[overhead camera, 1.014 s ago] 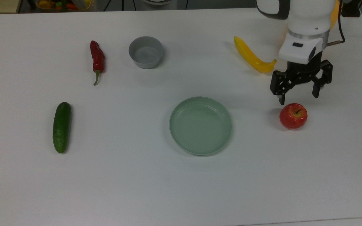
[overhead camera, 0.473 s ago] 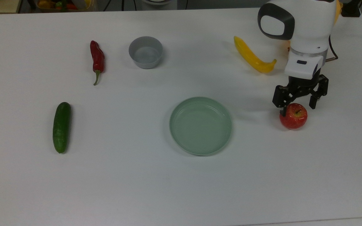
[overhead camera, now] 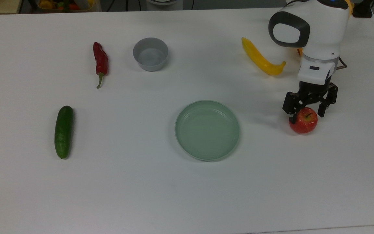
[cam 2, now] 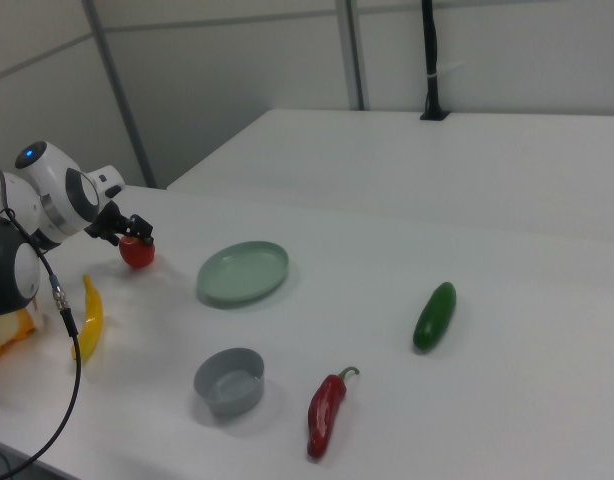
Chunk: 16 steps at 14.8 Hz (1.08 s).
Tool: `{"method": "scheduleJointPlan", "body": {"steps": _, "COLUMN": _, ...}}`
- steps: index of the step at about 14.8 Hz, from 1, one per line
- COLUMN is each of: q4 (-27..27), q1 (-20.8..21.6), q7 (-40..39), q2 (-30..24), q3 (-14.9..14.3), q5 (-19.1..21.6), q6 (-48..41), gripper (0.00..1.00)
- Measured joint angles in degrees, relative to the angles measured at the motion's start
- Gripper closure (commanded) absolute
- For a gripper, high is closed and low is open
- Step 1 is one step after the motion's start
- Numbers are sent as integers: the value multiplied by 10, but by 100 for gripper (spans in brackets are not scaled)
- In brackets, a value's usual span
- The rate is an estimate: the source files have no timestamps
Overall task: Put the red apple in the bowl
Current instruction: 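Lower the gripper around the red apple and close it, then lift the red apple and carry it toward the grey bowl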
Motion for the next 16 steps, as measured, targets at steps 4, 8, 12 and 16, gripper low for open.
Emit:
{"method": "scheduleJointPlan", "body": {"steps": 4, "q4": 4, "q1": 2, "q7": 1, "q2": 4, "q3": 0, "q5": -7, "q6": 5, "gripper": 58}}
{"method": "scheduleJointPlan", "body": {"steps": 8, "q4": 6, "q1": 4, "q7": 2, "q2": 4, "q3": 0, "q5": -18, "q6": 5, "gripper": 60}}
{"method": "scheduleJointPlan", "body": {"steps": 12, "q4": 8, "q1": 0, "q7": 2, "q2": -3, "q3": 0, "q5": -18, "q6": 5, "gripper": 60}}
{"method": "scheduleJointPlan", "body": {"steps": 16, "q4": -1, "q1": -16, "q7": 3, "q2": -63, "q3": 1, "q5": -16, "q6": -18, "gripper": 60}}
